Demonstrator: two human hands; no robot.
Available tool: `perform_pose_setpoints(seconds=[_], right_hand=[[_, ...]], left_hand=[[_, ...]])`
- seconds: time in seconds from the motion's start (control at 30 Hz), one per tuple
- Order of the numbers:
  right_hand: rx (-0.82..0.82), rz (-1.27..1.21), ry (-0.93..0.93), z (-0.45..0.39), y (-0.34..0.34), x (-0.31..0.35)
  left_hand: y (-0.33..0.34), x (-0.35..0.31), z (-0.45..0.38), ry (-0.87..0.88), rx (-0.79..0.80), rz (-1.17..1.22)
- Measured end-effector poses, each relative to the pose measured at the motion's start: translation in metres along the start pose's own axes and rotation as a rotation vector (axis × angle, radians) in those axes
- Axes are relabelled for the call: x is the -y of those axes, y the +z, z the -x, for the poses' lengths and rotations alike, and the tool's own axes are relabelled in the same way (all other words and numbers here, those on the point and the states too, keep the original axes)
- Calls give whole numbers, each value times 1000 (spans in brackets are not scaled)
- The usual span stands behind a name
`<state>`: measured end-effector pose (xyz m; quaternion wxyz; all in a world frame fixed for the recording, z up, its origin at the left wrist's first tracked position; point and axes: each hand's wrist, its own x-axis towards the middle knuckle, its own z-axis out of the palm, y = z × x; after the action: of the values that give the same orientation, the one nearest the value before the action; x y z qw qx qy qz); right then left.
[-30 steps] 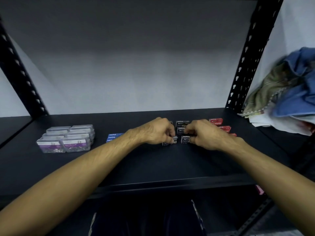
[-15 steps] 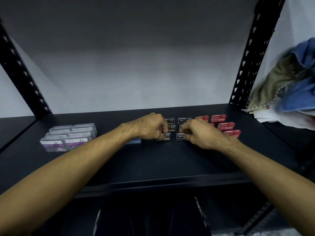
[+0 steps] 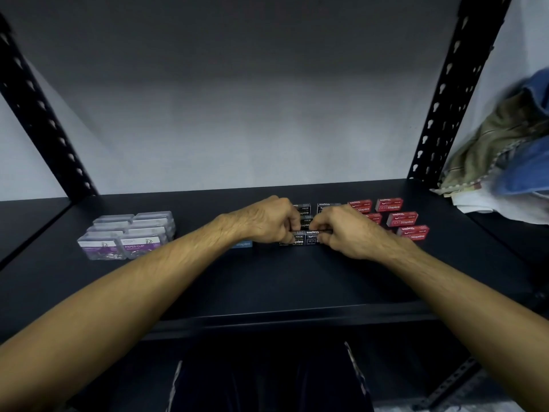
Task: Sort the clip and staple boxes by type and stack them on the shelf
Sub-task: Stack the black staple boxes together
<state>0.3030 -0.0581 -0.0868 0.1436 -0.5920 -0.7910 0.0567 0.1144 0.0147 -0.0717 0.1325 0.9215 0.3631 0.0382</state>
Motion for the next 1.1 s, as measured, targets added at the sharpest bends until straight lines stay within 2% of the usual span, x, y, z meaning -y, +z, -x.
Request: perform_pose_setpoints(seconds=[0.27,0.47,0.57,0.83,1.1], right_hand=[[7,12,-8,0,-2,0],[-137,48,29,-2,-25,-11],[-158,56,61,-6,-31,-20],[13,83,85,-17,-24,-29],[75,100,95,-26,-17,-31]], left_hand=[[-5,-5,4,-23,3,-38],[-27,-3,7,-58,-166,50],[-28,-1,2,-45,-189,73],[-7,0,-18,-5,-114,99],[-4,5,-26,-17,-82,115]])
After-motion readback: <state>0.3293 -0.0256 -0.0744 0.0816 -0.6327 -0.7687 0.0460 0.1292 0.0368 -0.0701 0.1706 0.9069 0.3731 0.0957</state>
